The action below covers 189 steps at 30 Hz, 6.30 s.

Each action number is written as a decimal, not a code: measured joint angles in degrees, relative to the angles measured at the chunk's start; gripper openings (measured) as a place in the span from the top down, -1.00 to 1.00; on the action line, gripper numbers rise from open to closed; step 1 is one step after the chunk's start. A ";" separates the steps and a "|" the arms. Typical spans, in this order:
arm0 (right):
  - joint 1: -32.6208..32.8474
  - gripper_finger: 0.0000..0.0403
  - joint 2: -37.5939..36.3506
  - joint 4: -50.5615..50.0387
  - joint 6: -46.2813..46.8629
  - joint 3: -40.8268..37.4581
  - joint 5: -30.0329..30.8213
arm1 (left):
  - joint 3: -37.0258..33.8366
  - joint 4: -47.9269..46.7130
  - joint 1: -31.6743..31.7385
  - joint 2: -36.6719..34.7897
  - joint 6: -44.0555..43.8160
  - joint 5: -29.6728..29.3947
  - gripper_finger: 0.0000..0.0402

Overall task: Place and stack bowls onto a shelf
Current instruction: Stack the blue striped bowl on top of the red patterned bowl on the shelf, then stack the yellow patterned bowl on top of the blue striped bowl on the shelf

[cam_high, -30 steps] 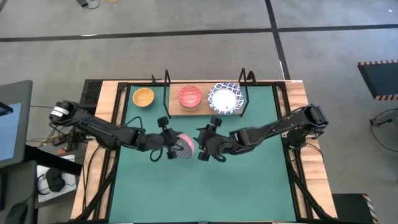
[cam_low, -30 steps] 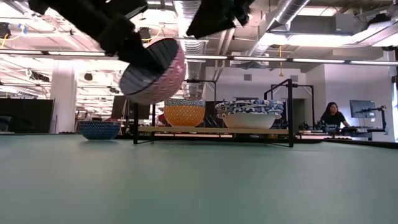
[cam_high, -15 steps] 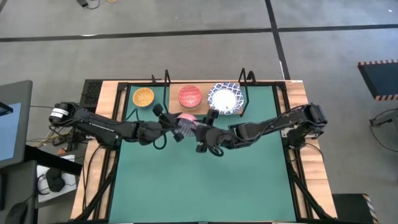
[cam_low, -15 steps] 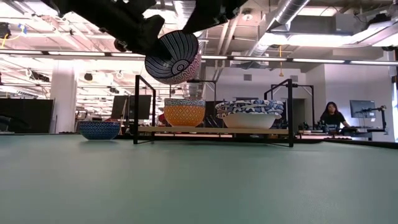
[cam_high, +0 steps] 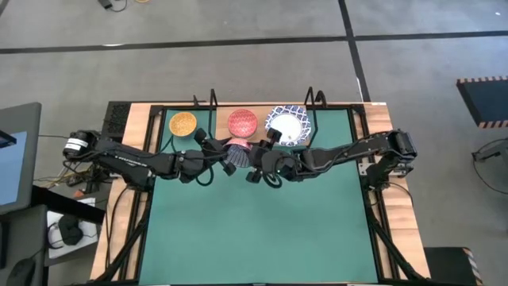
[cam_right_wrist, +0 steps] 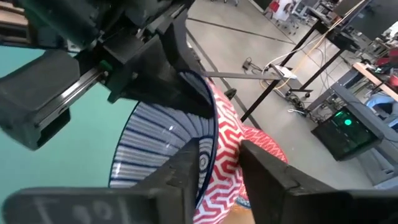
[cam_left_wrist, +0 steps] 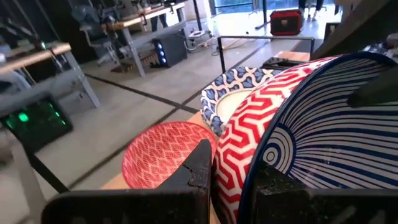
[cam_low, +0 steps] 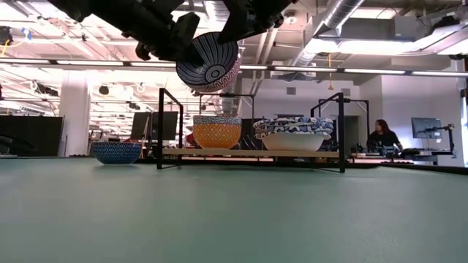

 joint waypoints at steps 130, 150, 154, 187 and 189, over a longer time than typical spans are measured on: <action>-17.37 -0.36 -19.71 -13.68 22.46 -13.51 -28.06 | 0.92 -61.34 48.13 -13.29 2.51 33.50 0.16; -16.21 -0.36 -18.82 -14.26 21.88 -13.56 -28.14 | 0.63 -58.00 53.21 3.99 3.52 34.39 0.37; -15.87 -0.36 -18.82 -14.23 21.90 -13.56 -28.14 | 0.66 -60.02 52.01 4.10 2.89 34.06 0.77; -3.99 -0.36 -13.97 -18.28 31.93 -13.40 -32.52 | 4.09 -75.89 -0.31 -5.64 11.58 50.55 0.93; -3.01 -0.36 -12.03 -17.01 31.95 -13.53 -32.97 | 4.09 -72.96 -4.21 -4.82 17.82 50.73 0.93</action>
